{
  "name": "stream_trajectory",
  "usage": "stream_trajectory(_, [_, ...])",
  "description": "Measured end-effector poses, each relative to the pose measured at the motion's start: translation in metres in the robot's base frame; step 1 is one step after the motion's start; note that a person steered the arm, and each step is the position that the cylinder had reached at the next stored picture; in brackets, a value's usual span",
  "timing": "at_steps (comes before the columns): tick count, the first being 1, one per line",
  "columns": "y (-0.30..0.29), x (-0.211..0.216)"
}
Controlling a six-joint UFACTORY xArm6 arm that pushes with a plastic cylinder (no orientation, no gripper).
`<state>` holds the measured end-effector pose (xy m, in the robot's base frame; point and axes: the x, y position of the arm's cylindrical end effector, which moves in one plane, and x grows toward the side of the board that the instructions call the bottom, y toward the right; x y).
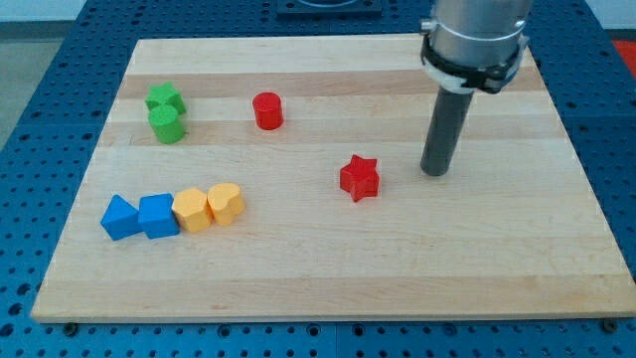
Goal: Place the red star right to the yellow heart
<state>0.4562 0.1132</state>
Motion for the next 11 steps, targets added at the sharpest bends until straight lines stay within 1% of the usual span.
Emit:
stream_trajectory(3, [-0.093, 0.021])
stream_trajectory(4, [-0.101, 0.021])
stream_trajectory(6, [-0.103, -0.013])
stream_trajectory(8, [-0.171, 0.016])
stream_trajectory(9, [-0.173, 0.015])
stream_trajectory(10, [-0.15, 0.006])
stream_trajectory(11, [-0.138, -0.012])
